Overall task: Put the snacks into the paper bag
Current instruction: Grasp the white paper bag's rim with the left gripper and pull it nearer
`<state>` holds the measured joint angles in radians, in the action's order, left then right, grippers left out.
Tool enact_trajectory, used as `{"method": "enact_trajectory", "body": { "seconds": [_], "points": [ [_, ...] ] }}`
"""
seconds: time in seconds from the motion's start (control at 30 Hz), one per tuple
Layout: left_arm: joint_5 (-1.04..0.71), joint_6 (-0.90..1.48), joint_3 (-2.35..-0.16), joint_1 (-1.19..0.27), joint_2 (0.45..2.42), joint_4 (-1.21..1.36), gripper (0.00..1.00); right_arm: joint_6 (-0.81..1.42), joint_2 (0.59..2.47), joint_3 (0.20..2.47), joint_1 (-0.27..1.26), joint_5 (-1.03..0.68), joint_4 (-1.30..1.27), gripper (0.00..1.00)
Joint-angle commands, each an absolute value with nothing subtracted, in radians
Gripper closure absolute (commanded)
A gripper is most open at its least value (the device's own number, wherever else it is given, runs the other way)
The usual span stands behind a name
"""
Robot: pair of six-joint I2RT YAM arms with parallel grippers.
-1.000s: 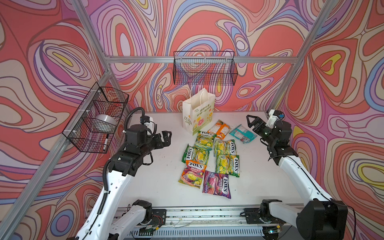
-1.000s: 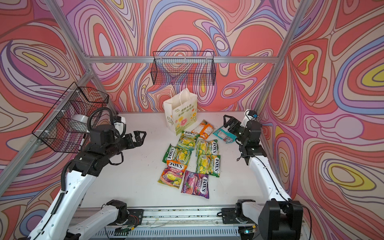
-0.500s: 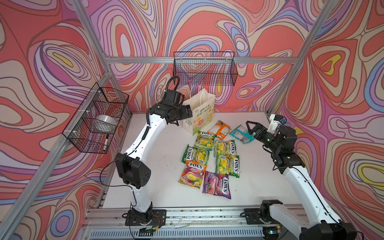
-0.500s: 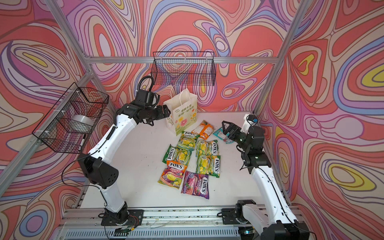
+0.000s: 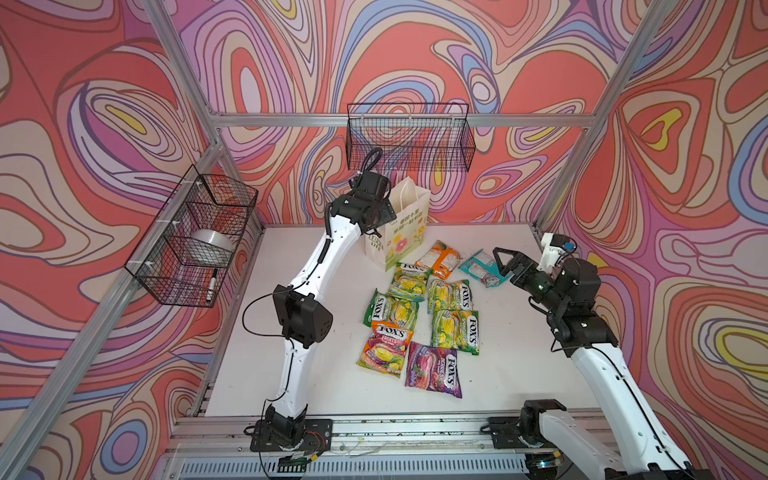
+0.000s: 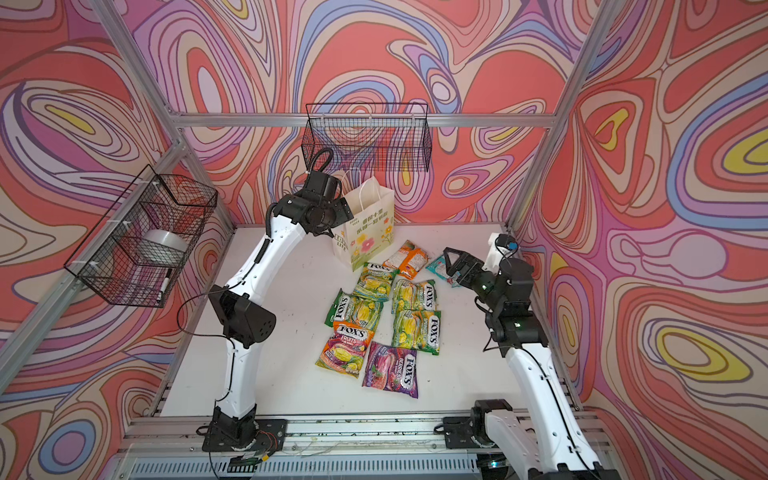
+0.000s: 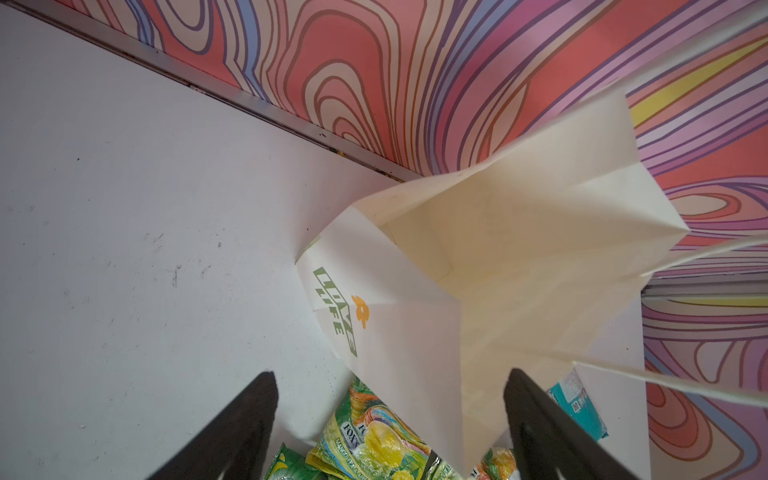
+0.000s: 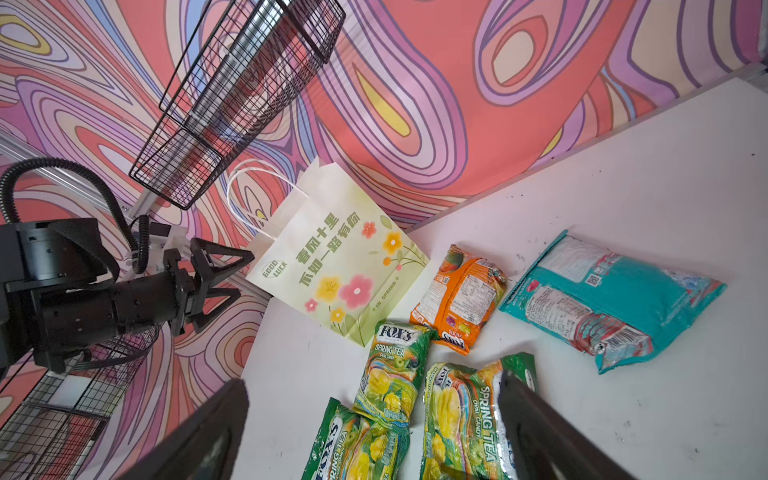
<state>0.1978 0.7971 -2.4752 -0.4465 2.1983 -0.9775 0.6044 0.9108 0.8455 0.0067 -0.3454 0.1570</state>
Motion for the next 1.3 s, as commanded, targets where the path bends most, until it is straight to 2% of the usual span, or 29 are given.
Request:
{"method": "enact_trajectory", "body": {
  "seconds": [0.0, 0.2, 0.33, 0.43, 0.57, 0.8, 1.03, 1.27],
  "points": [
    [0.298, 0.845, -2.519, -0.452, 2.233, -1.014, 0.19, 0.604, 0.888, 0.829, 0.012, -0.365, 0.175, 0.01],
    [0.327, 0.835, -2.558, -0.458, 2.277, -1.006, 0.32, 0.596, 0.876, 0.839, 0.012, -0.368, 0.19, 0.02],
    [0.314, 0.826, -2.576, -0.458, 2.297, -0.998, 0.35, 0.596, 0.868, 0.838, 0.012, -0.369, 0.194, 0.02],
    [0.316, 0.825, -2.593, -0.46, 2.312, -1.007, 0.41, 0.602, 0.869, 0.833, 0.012, -0.372, 0.187, 0.02],
    [0.338, 0.834, -2.598, -0.462, 2.314, -1.02, 0.57, 0.61, 0.87, 0.83, 0.012, -0.377, 0.179, 0.02],
    [0.353, 0.825, -2.599, -0.462, 2.321, -1.023, 0.75, 0.606, 0.862, 0.836, 0.012, -0.374, 0.186, 0.02],
    [0.354, 0.824, -2.598, -0.462, 2.293, -1.044, 1.0, 0.606, 0.847, 0.834, 0.012, -0.369, 0.196, 0.02],
    [0.413, 0.811, -2.585, -0.462, 2.2, -1.094, 1.0, 0.599, 0.846, 0.84, 0.012, -0.381, 0.201, 0.02]
  ]
}}
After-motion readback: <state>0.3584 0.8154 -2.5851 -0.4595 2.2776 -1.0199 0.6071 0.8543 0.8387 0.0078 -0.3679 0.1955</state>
